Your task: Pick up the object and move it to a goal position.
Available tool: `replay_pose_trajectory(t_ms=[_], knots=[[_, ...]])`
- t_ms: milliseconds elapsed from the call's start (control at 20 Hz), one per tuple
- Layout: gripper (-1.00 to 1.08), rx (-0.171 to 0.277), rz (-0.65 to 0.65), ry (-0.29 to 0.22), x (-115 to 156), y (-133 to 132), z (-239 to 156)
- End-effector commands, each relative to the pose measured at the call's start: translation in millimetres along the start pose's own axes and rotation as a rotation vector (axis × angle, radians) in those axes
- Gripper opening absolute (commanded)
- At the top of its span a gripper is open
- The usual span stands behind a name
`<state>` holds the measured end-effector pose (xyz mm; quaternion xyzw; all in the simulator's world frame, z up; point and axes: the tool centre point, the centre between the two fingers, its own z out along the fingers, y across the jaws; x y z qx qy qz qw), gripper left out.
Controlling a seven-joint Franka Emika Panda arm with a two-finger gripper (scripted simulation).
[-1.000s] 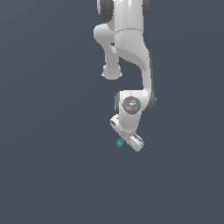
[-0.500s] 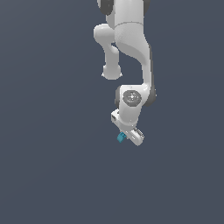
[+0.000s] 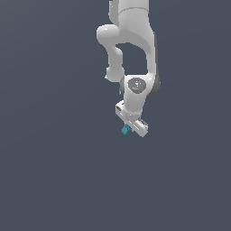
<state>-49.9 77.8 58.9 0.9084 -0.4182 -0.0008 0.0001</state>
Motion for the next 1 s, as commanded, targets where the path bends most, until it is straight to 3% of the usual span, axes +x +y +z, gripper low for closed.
replay_pose_trajectory(t_ms=[0, 500, 950], knots=[[-1.0, 0.001, 0.0, 0.0, -12.2, 11.5, -8.1], [-1.0, 0.001, 0.0, 0.0, -48.7, 45.7, -31.4], [-1.0, 0.001, 0.0, 0.001, -59.3, 55.3, -39.3]])
